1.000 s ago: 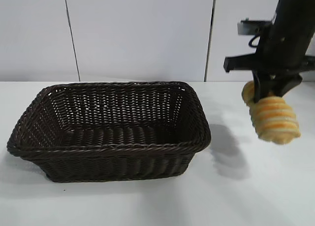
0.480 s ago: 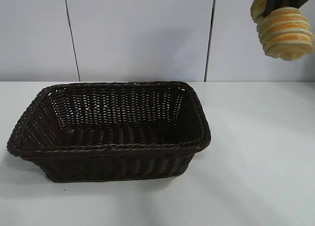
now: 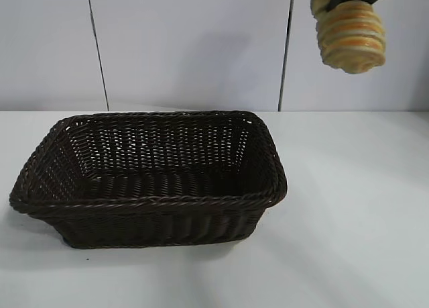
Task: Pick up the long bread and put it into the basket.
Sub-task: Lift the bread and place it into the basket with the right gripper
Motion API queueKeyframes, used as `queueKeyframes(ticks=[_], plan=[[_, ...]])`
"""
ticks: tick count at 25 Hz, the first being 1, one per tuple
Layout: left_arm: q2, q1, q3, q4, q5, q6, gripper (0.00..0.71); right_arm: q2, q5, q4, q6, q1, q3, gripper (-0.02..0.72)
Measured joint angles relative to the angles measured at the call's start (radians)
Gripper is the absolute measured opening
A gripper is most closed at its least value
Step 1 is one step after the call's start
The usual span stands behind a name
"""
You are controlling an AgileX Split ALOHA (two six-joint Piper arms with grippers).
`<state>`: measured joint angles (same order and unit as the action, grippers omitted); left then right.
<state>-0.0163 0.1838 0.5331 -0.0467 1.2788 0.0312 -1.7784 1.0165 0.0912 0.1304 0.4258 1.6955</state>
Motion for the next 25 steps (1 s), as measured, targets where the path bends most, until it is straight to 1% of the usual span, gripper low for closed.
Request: queueKeyframes(ticks=[6, 10, 13, 17, 21, 25], plan=[[0.0, 0.0, 0.0, 0.0, 0.0, 0.0, 0.533, -0.125, -0.001, -0.002, 0.0, 0.141, 0.131, 0.095], [0.0, 0.0, 0.0, 0.0, 0.0, 0.0, 0.533, -0.186, 0.0, -0.017, 0.0, 0.206, 0.164, 0.095], [0.0, 0.0, 0.0, 0.0, 0.0, 0.0, 0.533, -0.215, 0.003, -0.02, 0.003, 0.215, 0.165, 0.095], [0.0, 0.0, 0.0, 0.0, 0.0, 0.0, 0.533, -0.238, -0.004, -0.047, 0.004, 0.215, 0.167, 0.094], [0.0, 0.0, 0.0, 0.0, 0.0, 0.0, 0.533, -0.28, -0.052, -0.059, 0.007, 0.215, 0.168, 0.094], [0.0, 0.0, 0.0, 0.0, 0.0, 0.0, 0.533, -0.344, -0.078, -0.061, 0.011, 0.215, 0.168, 0.094]])
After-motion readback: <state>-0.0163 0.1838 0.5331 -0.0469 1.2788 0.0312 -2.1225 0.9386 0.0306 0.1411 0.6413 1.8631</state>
